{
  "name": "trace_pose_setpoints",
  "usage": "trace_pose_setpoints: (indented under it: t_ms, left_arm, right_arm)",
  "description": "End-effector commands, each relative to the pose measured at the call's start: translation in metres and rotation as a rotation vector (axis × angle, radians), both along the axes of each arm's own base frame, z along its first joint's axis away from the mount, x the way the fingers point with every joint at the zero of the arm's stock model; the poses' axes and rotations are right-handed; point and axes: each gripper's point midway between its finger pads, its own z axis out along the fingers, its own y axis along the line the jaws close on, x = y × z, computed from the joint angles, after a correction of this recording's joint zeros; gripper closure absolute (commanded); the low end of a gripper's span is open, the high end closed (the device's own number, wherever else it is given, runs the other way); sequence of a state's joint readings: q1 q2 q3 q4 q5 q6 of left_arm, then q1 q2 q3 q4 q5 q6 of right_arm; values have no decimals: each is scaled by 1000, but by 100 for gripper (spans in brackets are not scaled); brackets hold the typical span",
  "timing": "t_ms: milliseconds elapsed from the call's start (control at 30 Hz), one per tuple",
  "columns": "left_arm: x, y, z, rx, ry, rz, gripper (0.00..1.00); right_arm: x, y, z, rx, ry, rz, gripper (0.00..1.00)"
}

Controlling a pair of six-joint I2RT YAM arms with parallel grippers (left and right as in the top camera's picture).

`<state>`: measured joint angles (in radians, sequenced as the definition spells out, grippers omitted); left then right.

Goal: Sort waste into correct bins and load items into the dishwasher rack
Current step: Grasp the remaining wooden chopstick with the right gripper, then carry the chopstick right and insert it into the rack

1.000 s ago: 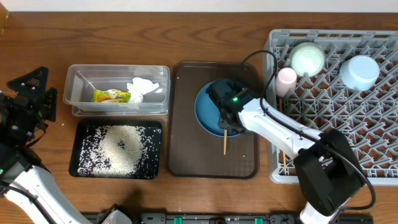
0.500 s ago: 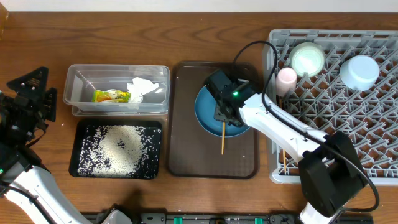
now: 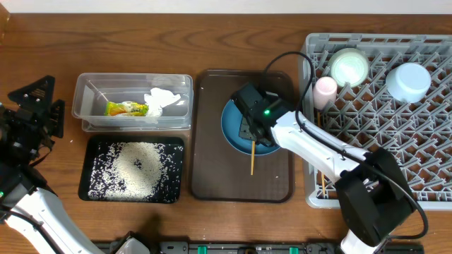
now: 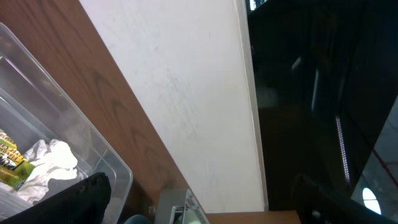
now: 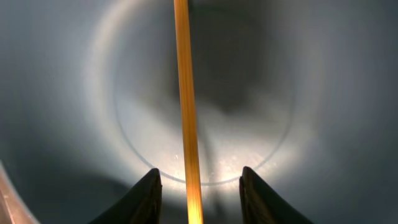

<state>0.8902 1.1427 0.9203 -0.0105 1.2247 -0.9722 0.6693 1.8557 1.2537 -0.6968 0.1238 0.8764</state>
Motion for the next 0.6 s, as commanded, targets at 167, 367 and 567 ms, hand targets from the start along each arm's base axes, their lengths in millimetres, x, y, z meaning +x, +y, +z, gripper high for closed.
trace_pose_setpoints:
  t_ms: [167,367,567]
  left_arm:
    - [-1,0,6,9,-13,-8,5]
    - [-1,0,6,9,-13,-8,5]
    - [-1,0,6,9,-13,-8,5]
  right_arm:
    - [-12,1,-6,15,15,-3,76]
    - [-12,0,-6,12,18,-3,89]
    - [-4,0,16,27,-29,40,99]
